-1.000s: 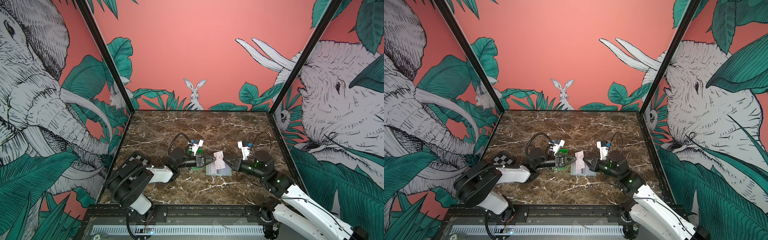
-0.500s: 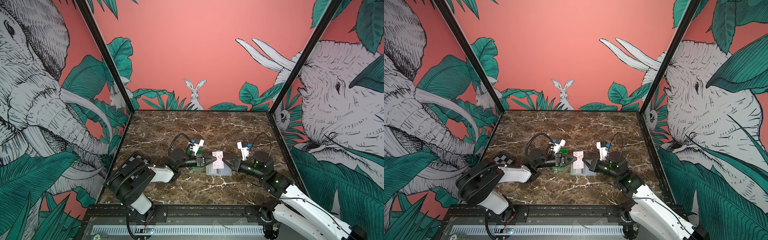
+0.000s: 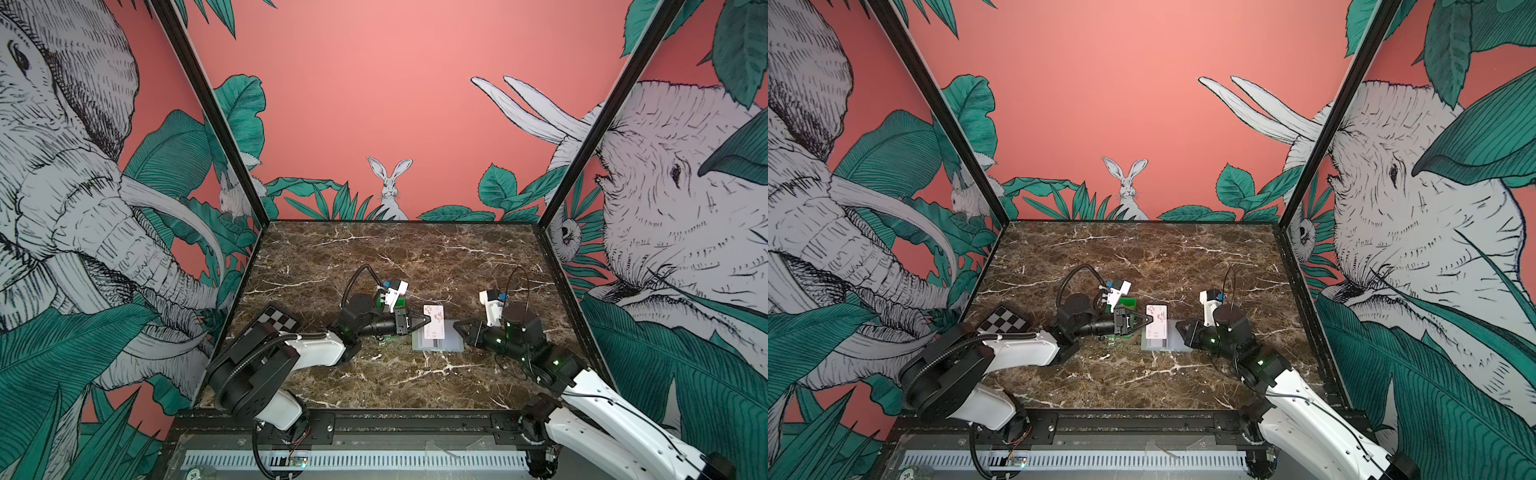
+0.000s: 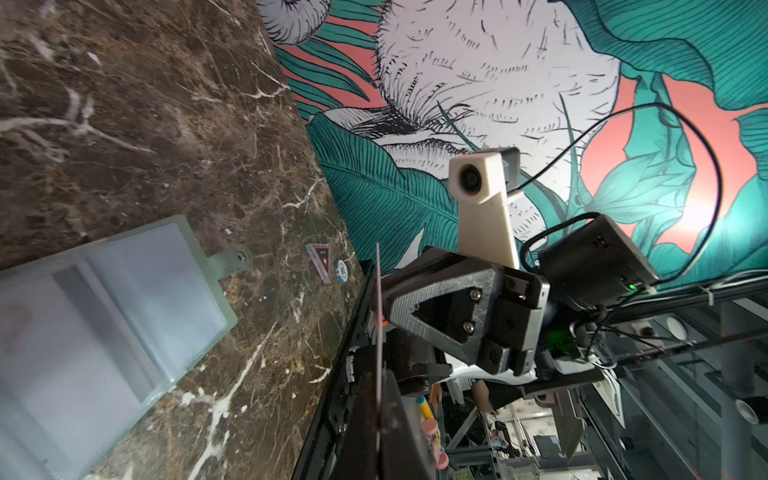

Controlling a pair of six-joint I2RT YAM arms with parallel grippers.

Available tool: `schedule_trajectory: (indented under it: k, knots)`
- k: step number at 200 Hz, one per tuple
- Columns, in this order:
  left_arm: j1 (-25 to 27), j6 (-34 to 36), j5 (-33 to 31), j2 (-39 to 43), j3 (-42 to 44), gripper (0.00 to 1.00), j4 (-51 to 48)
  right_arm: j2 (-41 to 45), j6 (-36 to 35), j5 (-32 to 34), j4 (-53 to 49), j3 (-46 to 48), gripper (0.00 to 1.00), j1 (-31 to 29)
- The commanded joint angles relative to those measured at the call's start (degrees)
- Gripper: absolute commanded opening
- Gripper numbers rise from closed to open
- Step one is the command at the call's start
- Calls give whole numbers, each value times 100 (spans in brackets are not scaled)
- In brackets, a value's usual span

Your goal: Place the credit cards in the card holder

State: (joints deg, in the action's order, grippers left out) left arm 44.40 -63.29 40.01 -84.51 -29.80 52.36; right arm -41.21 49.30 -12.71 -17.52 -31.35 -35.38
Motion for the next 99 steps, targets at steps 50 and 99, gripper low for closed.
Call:
schedule_trajectory:
  k: [50,99]
  knots:
    - [80,549,-934,307,-262,3,-1595,-682,-869,818,-1452,-384,20,30]
    - [324,1028,-1549,295,-607,4,-2779,-1064,-1009,1022,-1309,-70,19,37]
